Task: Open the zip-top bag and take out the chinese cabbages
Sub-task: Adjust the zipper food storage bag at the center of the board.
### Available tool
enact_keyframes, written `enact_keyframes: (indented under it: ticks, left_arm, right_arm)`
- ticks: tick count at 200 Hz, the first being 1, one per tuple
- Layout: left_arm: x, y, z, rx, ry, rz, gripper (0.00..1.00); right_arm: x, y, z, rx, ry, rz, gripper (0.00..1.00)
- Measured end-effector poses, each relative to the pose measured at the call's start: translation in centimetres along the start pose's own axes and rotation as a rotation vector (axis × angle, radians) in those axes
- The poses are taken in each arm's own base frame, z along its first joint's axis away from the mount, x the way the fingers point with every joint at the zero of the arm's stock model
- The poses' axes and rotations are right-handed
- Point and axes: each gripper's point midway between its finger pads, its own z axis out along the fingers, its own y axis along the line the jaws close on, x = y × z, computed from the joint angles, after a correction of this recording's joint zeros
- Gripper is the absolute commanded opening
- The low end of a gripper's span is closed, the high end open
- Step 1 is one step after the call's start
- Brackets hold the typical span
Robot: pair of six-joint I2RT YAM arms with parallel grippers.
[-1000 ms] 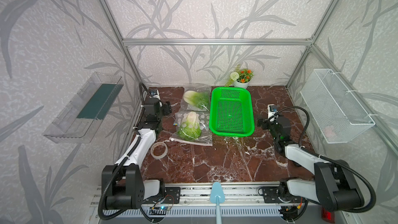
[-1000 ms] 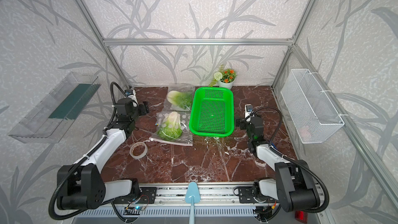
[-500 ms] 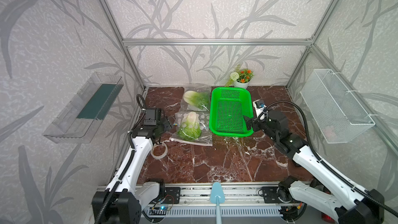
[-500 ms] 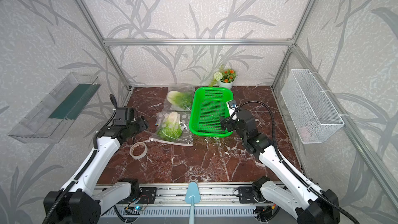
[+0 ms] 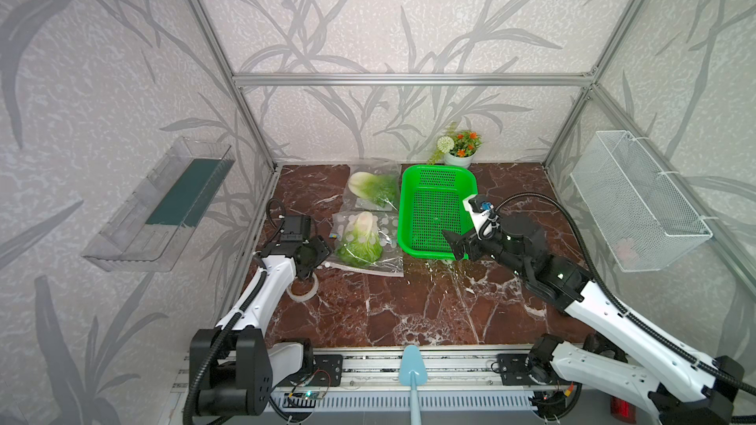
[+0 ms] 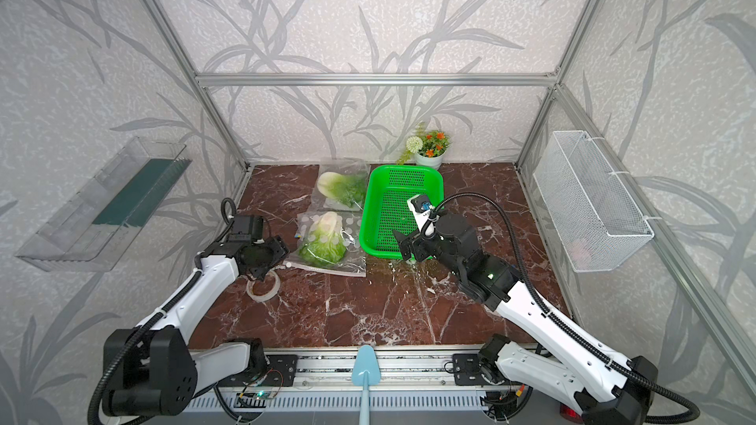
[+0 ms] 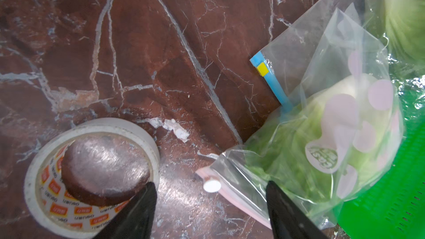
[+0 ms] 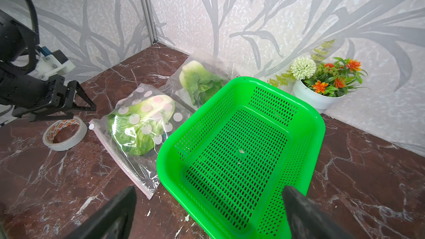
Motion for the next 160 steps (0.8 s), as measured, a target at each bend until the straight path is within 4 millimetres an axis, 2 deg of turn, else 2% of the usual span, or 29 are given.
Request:
enact_keyframes:
  ticks: [24,49,67,92,125,160]
  left_arm:
    - [-0.4,-0.7,0.9,0.055,0.022,0.046,0.68]
    - [-0.9,-1.6,1.7,0.122,0.040,0.086,0.67]
    - [-1.1,-1.4,2.5,0.135,0.062,0.085,0.64]
    - [-0.8,-1.5,3.8,0.168,0.103,0.078,0.64]
    - [0.0,-2.3,4.3,0.251,0.113,0.079,0.62]
    - [0.3,-3.2,4.3,0.312,0.126,0.066,0.51]
  right_arm:
    - [-0.2,0.4,-0.3,-0.022,-0.010,0.003,0.99]
    - [-0.9,0.8,-0.8,-0.049,-0.036,0.005,0.99]
    - [-1.2,1.2,-1.0,-0.072,-0.049,0.004,0.99]
    - [-1.3,1.8,-1.1,-0.106,-0.056,-0.005,0.99]
    - [-1.7,2.3,-1.2,-0.136,-0.072,-0.017,0.99]
    - [-2.2,2.5,-1.3,-0.147,-0.092,-0.019,0.99]
